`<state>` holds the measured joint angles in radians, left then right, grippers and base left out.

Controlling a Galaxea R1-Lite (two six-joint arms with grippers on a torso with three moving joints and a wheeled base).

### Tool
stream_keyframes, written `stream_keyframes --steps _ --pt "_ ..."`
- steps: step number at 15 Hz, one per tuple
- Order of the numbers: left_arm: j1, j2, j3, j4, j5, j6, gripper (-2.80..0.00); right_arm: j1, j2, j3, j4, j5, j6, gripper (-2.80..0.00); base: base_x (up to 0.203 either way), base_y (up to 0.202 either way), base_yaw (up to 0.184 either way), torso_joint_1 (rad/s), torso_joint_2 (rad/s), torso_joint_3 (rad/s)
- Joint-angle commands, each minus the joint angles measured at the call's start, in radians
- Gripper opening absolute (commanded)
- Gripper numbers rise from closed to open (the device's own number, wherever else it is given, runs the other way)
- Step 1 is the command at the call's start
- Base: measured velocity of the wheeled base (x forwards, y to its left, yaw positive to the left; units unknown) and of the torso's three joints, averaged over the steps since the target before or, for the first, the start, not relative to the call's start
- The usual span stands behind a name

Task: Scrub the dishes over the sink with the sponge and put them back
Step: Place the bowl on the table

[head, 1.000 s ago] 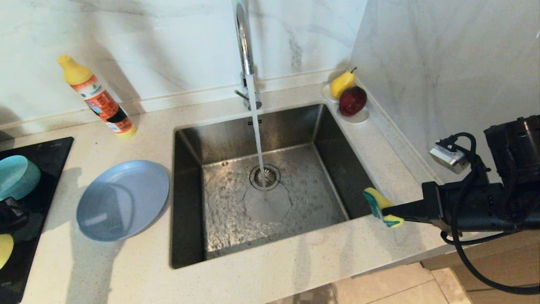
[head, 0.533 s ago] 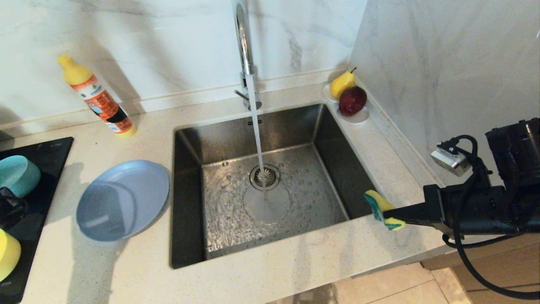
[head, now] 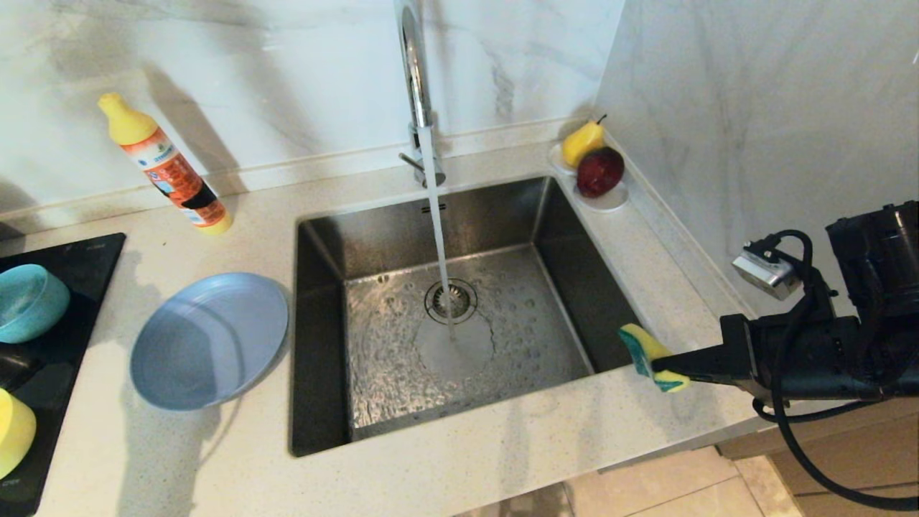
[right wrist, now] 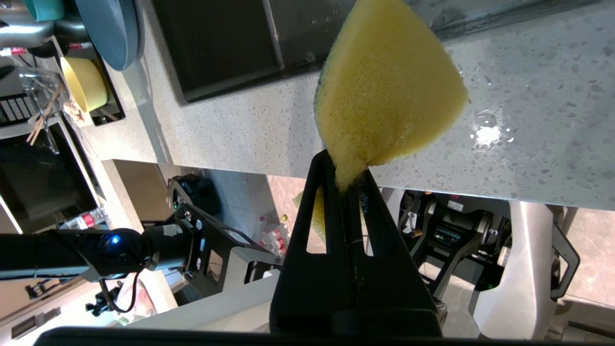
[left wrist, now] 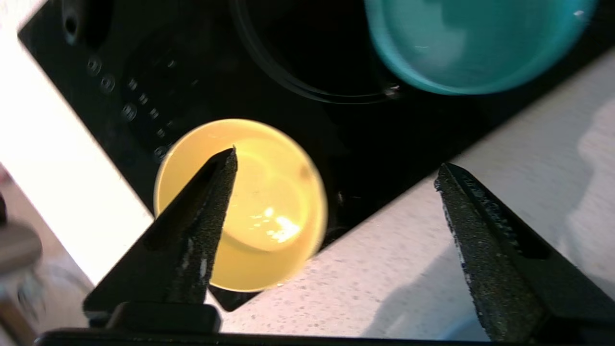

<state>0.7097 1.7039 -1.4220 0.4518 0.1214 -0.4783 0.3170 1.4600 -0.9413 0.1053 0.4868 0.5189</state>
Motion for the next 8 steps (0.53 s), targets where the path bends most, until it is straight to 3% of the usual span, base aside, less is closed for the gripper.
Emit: stream_keyframes --steps 1,5,8 --pt "0.088 0.078 -0.033 0.04 -0.071 -0.006 0.0 0.001 0.009 -0.001 0.001 0.004 0.003 -2.8 0.0 0.0 0.0 0.0 0.0 0.0" --pt "0.165 0.122 0.017 0.067 -0.219 -0.014 0.0 0.002 0.019 0.001 0.001 0.004 0.004 -2.8 0.0 0.0 0.0 0.0 0.0 0.0" --pt "0.187 0.17 0.021 0.066 -0.237 -0.006 0.0 0.002 0.019 0.001 0.001 0.004 0.004 -2.8 0.0 0.0 0.0 0.0 0.0 0.0"
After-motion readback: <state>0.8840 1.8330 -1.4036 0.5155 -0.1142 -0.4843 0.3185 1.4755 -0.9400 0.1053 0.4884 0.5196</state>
